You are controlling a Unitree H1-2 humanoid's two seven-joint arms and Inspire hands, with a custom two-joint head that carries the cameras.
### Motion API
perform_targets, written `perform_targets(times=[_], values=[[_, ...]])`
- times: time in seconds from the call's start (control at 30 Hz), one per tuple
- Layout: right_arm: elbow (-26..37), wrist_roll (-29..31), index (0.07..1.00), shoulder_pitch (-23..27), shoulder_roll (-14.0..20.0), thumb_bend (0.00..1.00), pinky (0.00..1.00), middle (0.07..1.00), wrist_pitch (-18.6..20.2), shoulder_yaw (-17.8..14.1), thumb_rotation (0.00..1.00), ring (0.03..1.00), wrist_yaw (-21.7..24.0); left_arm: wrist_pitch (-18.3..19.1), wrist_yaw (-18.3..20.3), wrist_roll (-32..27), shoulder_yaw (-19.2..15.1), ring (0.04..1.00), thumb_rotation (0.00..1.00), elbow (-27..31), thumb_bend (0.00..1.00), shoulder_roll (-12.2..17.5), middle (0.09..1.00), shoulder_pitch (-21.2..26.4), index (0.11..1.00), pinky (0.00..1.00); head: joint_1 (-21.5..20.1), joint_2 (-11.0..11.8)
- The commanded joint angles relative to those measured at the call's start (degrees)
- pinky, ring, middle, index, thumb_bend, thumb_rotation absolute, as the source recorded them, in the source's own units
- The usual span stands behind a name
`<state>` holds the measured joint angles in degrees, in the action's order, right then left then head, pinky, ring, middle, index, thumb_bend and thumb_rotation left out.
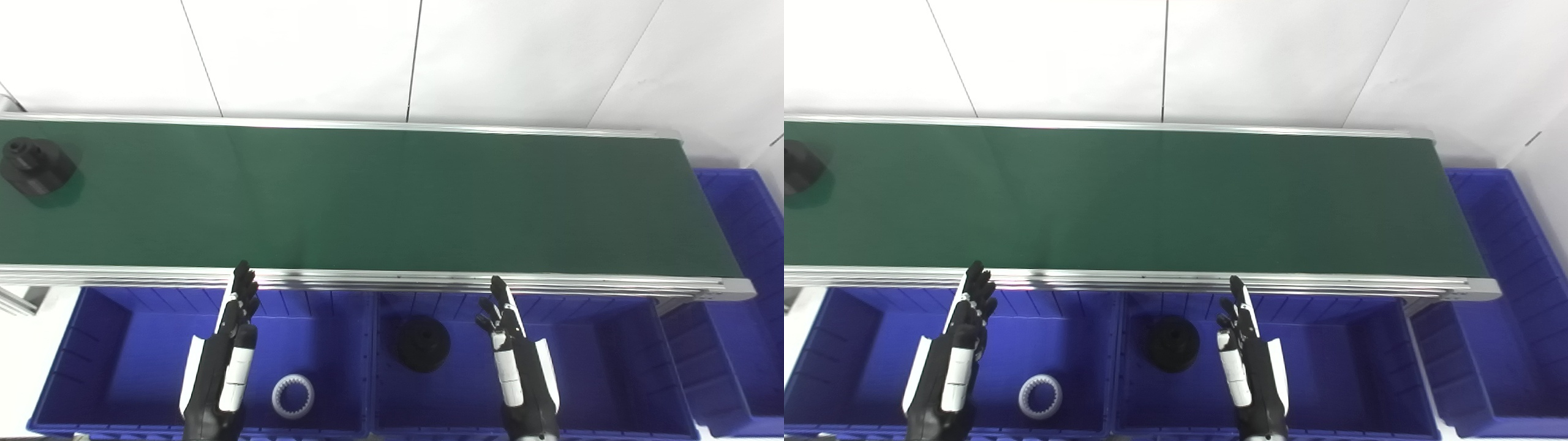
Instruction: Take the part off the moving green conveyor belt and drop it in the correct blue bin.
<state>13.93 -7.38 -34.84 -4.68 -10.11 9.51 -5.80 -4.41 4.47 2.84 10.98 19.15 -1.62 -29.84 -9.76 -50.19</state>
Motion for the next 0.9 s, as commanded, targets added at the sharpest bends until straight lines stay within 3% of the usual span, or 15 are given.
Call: perform_targets(times=[0.0, 0.87], values=[[0.70, 0.31, 0.989, -0.04, -0.12, 0.75, 0.90, 1.000, -0.73, -0.06, 1.00, 0.954, 0.40, -0.51, -0.51, -0.31, 0.12, 1.000, 0.93, 1.54, 0.63, -0.54, 1.000, -0.09, 1.000, 1.00, -0.11, 0.02], [0.13, 0.10, 0.993, 0.18, -0.42, 0.76, 0.89, 1.000, -1.18, 0.23, 1.00, 0.950, 0.13, -2.52, 0.10, -0.48, 0.49, 1.000, 0.95, 0.29, 0.63, 0.96, 1.000, 0.72, 1.000, 1.00, -0.61, 0.57]])
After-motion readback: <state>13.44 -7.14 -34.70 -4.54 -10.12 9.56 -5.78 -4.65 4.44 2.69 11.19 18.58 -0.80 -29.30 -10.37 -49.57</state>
